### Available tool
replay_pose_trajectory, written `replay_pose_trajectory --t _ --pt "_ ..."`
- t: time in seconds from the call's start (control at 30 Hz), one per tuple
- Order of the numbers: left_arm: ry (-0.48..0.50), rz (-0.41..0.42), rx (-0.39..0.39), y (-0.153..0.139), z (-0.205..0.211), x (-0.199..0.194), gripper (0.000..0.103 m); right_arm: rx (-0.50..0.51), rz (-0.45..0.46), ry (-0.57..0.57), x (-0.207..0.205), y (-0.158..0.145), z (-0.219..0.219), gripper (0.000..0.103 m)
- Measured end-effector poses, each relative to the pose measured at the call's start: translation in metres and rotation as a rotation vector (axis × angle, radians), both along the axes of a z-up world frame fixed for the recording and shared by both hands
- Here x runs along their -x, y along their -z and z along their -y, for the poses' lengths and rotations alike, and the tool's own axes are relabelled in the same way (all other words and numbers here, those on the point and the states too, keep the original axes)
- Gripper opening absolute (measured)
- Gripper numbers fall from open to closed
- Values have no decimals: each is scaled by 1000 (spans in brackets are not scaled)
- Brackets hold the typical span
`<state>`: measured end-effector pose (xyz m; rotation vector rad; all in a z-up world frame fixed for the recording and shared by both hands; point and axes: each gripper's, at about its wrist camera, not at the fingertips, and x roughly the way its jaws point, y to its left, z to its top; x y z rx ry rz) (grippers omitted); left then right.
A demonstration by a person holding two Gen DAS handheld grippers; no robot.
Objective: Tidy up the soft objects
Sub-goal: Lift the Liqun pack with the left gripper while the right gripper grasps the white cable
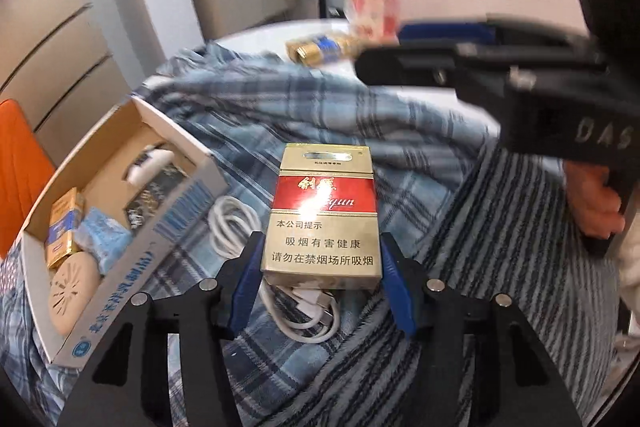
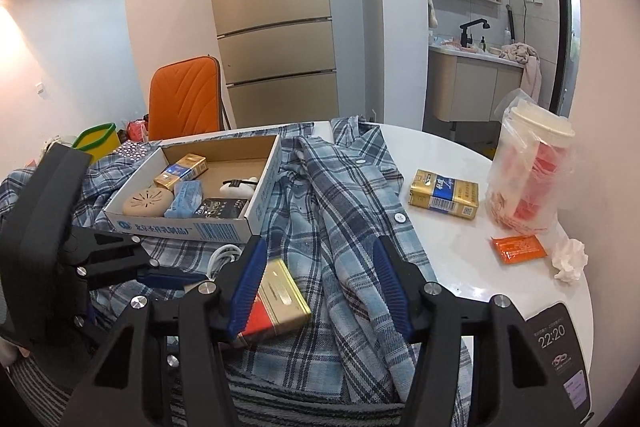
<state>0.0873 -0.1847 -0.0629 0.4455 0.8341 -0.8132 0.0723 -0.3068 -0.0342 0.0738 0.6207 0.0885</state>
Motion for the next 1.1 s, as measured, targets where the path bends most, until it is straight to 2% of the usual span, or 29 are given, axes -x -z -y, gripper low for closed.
replay_pose_trajectory --t 0.1,0.2,0.37,0.47,0.57,0.63,0.8,0.83,0.93,1.1 --pt "-52 34 83 -20 -20 5 55 0 25 13 3 -8 -1 58" --pt "-114 87 117 -34 -38 9 55 6 64 16 7 -19 -9 58" --pt "-249 198 162 -52 -68 20 55 -24 72 -16 3 -30 -25 58" --pt "-335 269 172 -57 -86 29 55 -10 49 -24 -2 -31 -39 58" --pt "-443 343 193 -57 -102 39 55 38 9 25 -8 -25 -53 58" --pt "-518 383 211 -54 -112 42 55 39 -44 -3 -15 -16 -64 58" --pt "-660 343 266 -47 -139 31 55 -44 -218 -73 -39 10 -81 58" --pt "-696 322 264 -43 -143 26 55 -35 -241 -58 -44 15 -85 58" --pt "-723 241 280 -33 -151 17 55 3 -280 -49 -54 29 -97 58" --pt "-744 231 295 -30 -154 20 55 -14 -357 -57 -63 54 -102 44"
